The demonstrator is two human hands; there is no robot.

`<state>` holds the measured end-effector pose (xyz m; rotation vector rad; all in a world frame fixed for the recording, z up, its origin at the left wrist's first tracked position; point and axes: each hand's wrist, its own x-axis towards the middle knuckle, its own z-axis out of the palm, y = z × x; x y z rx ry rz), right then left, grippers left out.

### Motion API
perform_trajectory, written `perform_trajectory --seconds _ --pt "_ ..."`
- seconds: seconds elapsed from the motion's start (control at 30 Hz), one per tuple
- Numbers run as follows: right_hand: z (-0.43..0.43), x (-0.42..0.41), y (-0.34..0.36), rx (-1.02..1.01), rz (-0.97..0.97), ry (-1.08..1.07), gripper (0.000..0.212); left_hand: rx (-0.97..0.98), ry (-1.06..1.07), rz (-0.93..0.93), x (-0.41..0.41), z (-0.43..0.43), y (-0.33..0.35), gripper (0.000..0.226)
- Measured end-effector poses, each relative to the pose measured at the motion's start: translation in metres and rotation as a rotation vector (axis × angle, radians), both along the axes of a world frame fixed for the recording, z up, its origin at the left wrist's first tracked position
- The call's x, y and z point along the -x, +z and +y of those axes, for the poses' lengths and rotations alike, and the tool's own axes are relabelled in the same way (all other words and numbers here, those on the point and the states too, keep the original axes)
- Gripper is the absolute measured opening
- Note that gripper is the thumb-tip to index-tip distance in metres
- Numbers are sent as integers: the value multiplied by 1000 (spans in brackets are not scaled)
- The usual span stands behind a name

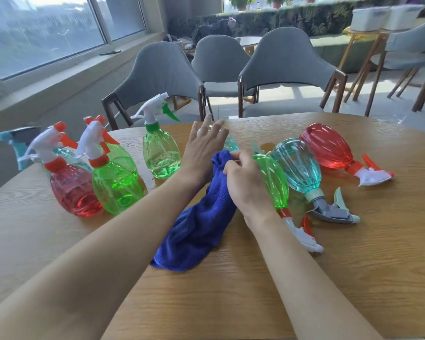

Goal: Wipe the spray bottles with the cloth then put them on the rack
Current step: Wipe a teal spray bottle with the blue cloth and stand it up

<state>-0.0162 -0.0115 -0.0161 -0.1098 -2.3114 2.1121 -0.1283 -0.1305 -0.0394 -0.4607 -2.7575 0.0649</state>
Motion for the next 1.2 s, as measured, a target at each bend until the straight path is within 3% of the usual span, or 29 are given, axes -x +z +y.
perform_trajectory --seconds 0.1,0.23,0.53,0.73,0.83,1.0,1.1,1.2 --pt "1 -1 1 11 -2 -2 21 -3 -10 87 4 -3 -8 40" --pt "3 0 0 -4 3 -3 21 77 12 141 5 -9 -7 57" --pt "3 -1 2 -17 0 14 22 -109 8 -166 -20 -17 20 72" --pt "1 -4 4 9 42 -20 24 -617 64 -467 -45 -27 33 65" --pt "4 -5 4 39 67 -26 22 -792 120 -497 -59 -34 30 63" --pt "7 -4 -2 44 90 -47 23 -1135 222 -535 -94 -49 24 90" --pt "5 -4 -6 43 89 -65 17 -1363 205 -585 -114 -58 21 50" --pt "3 -3 -8 57 108 -112 15 -1616 145 -652 -128 -65 20 31"
